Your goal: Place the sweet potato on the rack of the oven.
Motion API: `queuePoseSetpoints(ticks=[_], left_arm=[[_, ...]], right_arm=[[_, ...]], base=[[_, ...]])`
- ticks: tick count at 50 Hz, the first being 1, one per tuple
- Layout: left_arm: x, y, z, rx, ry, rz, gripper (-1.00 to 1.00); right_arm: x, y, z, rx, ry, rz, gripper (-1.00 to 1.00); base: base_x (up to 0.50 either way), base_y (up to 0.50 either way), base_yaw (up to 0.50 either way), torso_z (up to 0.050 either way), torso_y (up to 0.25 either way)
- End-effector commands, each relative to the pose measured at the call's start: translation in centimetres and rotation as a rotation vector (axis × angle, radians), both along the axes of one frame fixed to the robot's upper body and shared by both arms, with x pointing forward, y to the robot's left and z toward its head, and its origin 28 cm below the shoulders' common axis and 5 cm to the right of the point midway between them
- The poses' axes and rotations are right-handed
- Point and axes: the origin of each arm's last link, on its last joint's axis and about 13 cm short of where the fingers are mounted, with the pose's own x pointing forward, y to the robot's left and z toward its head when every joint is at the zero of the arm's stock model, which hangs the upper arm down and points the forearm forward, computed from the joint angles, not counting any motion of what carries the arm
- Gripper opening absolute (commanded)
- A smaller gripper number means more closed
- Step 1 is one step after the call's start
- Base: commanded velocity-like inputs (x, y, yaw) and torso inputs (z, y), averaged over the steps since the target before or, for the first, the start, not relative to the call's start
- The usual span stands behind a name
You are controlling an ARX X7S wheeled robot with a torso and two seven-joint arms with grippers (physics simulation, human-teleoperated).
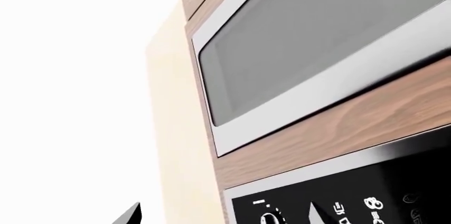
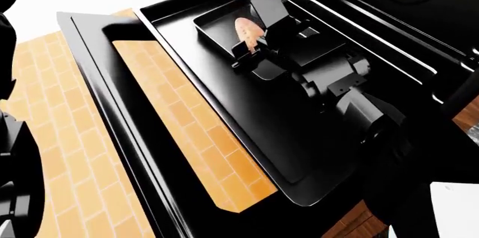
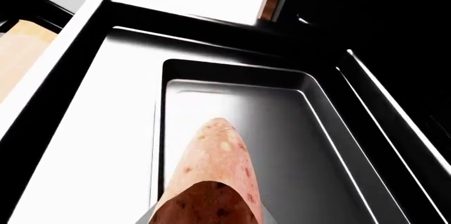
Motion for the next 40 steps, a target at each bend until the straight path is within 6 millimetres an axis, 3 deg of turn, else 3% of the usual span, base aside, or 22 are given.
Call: queuePoseSetpoints(ticks=[1,12,13,40], left_arm=[[-0.2,-0.1,0.4,0.007,-0.012,-0.008,1.00],[-0.3,-0.1,0.4,0.005,-0.009,-0.007,1.00],[-0.4,-0.1,0.4,0.005,-0.009,-0.006,1.00],[0.6,-0.1,-0.3,-0.003,0.007,-0.014,1.00]], right_arm=[[0.0,0.0,0.2,-0.010,-0.013,0.006,-1.00],[0.0,0.0,0.2,-0.010,-0.013,0.006,-1.00],[0.0,0.0,0.2,-0.010,-0.013,0.006,1.00],[0.0,0.0,0.2,-0.010,-0.013,0.006,1.00]], base=[[0.00,0.00,0.00,0.000,0.000],[0.00,0.00,0.00,0.000,0.000],[0.00,0.00,0.00,0.000,0.000],[0.00,0.00,0.00,0.000,0.000]])
